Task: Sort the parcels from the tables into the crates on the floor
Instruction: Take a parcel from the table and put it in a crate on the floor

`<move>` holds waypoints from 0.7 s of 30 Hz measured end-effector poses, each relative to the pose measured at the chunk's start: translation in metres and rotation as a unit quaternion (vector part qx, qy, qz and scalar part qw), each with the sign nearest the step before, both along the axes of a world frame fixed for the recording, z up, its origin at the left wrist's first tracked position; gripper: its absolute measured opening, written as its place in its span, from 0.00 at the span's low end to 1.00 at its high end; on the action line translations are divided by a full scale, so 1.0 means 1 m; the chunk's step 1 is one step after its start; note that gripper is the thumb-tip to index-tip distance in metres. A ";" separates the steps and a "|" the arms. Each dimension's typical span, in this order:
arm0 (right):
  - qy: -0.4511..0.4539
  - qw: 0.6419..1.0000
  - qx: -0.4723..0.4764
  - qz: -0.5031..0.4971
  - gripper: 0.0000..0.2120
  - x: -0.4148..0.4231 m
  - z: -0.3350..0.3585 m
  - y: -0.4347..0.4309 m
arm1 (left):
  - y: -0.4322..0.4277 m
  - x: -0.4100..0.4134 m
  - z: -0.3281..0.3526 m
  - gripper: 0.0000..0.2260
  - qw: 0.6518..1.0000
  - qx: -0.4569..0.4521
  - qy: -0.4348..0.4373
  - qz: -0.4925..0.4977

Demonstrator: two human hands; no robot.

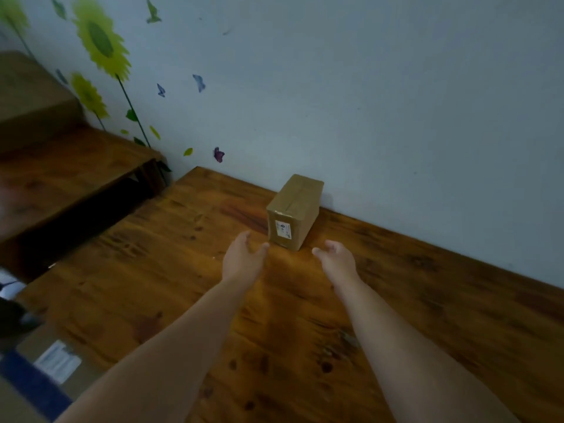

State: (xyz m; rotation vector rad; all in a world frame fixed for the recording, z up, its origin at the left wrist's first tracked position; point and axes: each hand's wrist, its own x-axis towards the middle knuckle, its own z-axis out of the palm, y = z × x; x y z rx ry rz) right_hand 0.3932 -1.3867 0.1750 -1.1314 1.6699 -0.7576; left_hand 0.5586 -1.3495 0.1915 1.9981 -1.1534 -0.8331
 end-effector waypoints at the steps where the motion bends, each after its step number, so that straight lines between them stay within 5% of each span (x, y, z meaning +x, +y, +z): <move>1: 0.007 1.000 0.008 0.008 0.26 0.004 -0.003 -0.008 | -0.011 0.003 -0.004 0.26 1.000 0.009 0.015 0.004; 9: 0.033 0.998 0.049 0.013 0.37 0.030 -0.025 -0.071 | -0.103 0.022 -0.033 0.33 0.992 0.048 0.111 -0.031; 16: 0.102 0.994 -0.012 0.022 0.25 0.063 -0.036 -0.096 | -0.140 0.035 -0.047 0.22 0.967 0.041 0.207 -0.145; 21: 0.052 0.996 -0.035 -0.058 0.34 0.074 -0.032 -0.069 | -0.125 0.051 -0.032 0.29 0.947 0.013 0.244 -0.207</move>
